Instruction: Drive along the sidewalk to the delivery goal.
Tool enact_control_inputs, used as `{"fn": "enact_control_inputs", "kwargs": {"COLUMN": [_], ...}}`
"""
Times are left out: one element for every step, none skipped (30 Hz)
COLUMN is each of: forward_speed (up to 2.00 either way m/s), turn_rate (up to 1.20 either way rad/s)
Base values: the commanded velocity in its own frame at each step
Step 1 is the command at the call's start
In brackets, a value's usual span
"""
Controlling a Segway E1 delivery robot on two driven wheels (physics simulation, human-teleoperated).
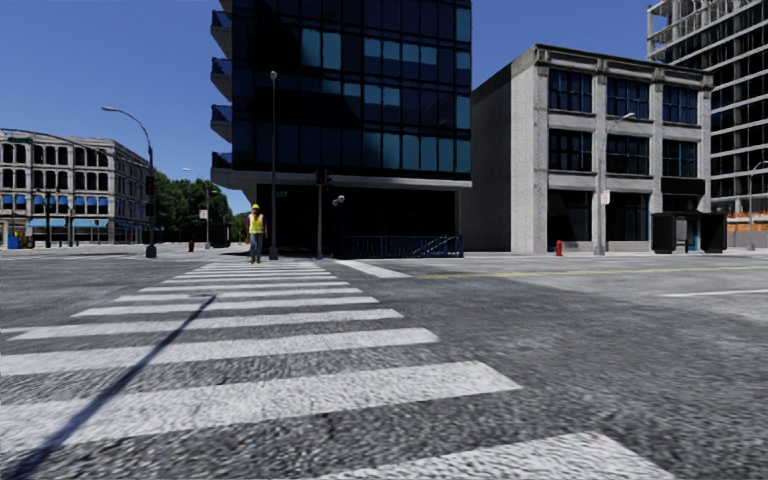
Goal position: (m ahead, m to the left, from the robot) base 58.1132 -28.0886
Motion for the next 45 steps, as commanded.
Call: {"fn": "enact_control_inputs", "kwargs": {"forward_speed": [1.45,1.45,1.45,1.45,1.45,1.45,1.45,1.45,1.45,1.45,1.45,1.46,1.46,1.46,1.46,1.46,1.46,1.46,1.46,1.46,1.46,1.46,1.46,1.46,1.46,1.46,1.46,1.46,1.46,1.46,1.46,1.46,1.46,1.46,1.47,1.47,1.47,1.47,1.47,1.47,1.49,1.49,1.51,1.51,1.51], "turn_rate": [0.00,0.00,0.05,0.27,0.27,0.45,0.50,0.51,0.51,0.52,0.52,0.52,0.52,0.52,0.52,0.52,0.52,0.52,0.52,0.52,0.48,0.48,0.28,0.14,0.04,0.04,0.00,0.00,0.00,0.00,0.00,0.00,0.00,0.00,0.00,0.00,0.00,0.00,0.00,0.00,0.00,0.00,0.00,0.00,0.00]}}
